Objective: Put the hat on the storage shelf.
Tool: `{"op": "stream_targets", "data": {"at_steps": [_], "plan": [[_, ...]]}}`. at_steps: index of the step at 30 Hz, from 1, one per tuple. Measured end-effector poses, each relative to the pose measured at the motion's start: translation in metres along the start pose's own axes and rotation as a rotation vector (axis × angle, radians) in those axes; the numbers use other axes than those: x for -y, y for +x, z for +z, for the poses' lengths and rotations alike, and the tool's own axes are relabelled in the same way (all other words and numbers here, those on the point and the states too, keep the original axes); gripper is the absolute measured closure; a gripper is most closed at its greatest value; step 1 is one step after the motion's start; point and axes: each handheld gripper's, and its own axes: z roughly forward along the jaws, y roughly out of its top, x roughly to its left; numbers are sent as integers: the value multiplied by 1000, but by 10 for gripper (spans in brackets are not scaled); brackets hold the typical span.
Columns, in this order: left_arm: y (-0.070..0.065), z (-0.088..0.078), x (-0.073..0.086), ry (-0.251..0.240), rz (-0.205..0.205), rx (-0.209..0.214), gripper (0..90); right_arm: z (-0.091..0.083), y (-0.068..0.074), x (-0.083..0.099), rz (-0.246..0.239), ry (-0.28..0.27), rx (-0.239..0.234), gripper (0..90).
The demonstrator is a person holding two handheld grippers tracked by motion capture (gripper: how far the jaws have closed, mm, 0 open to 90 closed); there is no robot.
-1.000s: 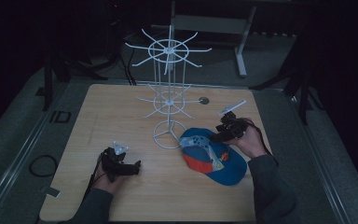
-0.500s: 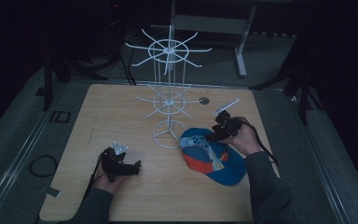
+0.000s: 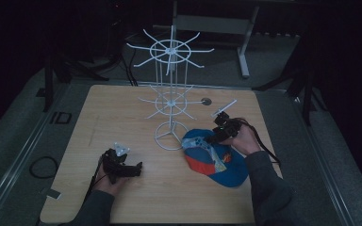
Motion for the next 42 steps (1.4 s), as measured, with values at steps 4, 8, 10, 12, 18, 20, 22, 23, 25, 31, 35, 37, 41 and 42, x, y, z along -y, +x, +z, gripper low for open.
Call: {"op": "stream_targets", "data": {"at_steps": [4,8,10,12,18,20,22,23,25,31,35,37,41,42], "plan": [[0,0,0,0,0,0,1,2,-1,-1,1,9,0,386],[0,0,0,0,0,0,1,6,-3,-3,-6,24,3,394],[0,0,0,0,0,0,1,8,-3,-4,-6,34,1,396],[0,0,0,0,0,0,1,10,-3,-5,-7,46,-1,399],[0,0,0,0,0,0,1,15,-4,-7,-9,70,6,413],[0,0,0,0,0,0,1,16,-5,-8,-14,77,5,416],[0,0,0,0,0,0,1,18,-5,-9,-17,83,6,418],[0,0,0,0,0,0,1,19,-6,-9,-18,87,7,421],[0,0,0,0,0,0,1,22,-5,-9,-23,98,12,429],[0,0,0,0,0,0,1,32,-4,-11,-32,135,6,466],[0,0,0,0,0,0,1,37,-3,-12,-35,162,-3,552],[0,0,0,1,0,0,0,39,-2,-11,-44,179,-15,627],[0,0,0,0,0,0,1,40,0,-10,-64,209,-49,819],[0,0,0,0,0,0,1,40,1,-10,-70,204,-43,852]]}}
